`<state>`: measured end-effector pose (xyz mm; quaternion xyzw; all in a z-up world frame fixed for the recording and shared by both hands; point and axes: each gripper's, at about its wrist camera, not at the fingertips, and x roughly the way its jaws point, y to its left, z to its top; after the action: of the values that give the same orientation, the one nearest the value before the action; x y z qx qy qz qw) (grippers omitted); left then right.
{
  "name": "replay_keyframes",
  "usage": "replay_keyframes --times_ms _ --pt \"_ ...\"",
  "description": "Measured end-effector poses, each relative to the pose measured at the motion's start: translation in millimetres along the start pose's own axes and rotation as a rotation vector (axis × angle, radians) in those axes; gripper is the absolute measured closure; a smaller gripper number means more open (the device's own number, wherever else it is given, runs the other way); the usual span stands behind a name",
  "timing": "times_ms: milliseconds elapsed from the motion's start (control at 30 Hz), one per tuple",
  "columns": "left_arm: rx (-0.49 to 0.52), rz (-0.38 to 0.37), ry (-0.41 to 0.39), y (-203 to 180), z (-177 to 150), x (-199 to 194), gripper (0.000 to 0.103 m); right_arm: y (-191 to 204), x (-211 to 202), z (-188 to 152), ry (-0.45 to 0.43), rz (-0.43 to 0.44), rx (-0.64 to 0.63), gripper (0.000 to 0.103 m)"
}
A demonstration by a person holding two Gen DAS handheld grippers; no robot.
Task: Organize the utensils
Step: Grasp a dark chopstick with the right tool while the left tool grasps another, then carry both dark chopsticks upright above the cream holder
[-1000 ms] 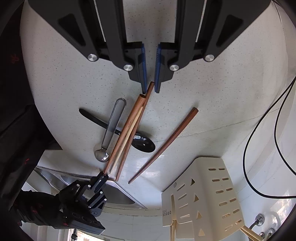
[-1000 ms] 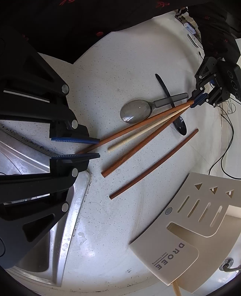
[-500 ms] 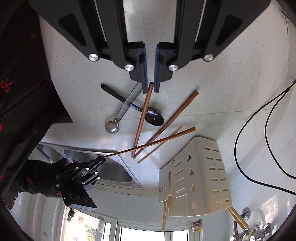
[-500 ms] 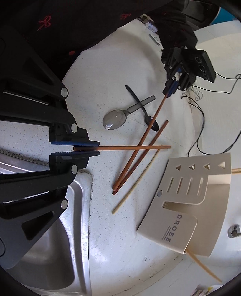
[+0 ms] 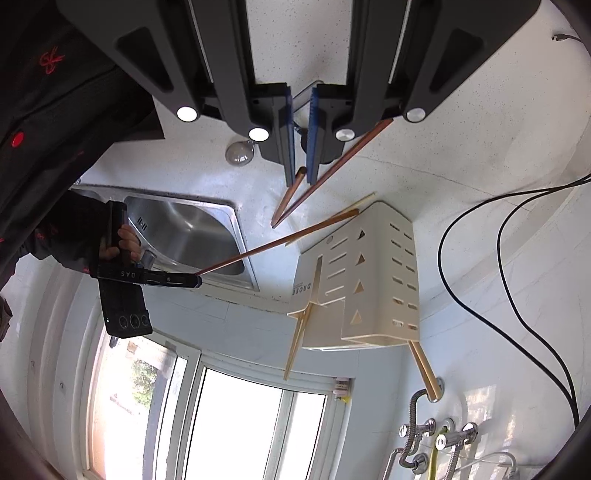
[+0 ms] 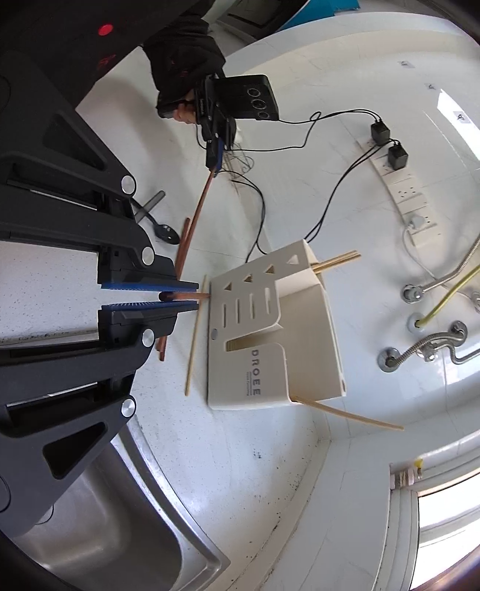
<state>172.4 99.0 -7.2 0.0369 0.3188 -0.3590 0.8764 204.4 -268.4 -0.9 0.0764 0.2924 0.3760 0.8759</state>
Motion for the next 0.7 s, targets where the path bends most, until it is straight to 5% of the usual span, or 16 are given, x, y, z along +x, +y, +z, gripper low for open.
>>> replay_keyframes --times_ms 267,700 --pt "-0.053 0.065 -0.092 -8 18 -4 0.098 -7 -4 14 -0.178 -0.047 0.089 0.099" --pt "-0.14 0.173 -0.201 -3 58 -10 0.098 7 -11 65 -0.315 -0.151 0.021 0.099"
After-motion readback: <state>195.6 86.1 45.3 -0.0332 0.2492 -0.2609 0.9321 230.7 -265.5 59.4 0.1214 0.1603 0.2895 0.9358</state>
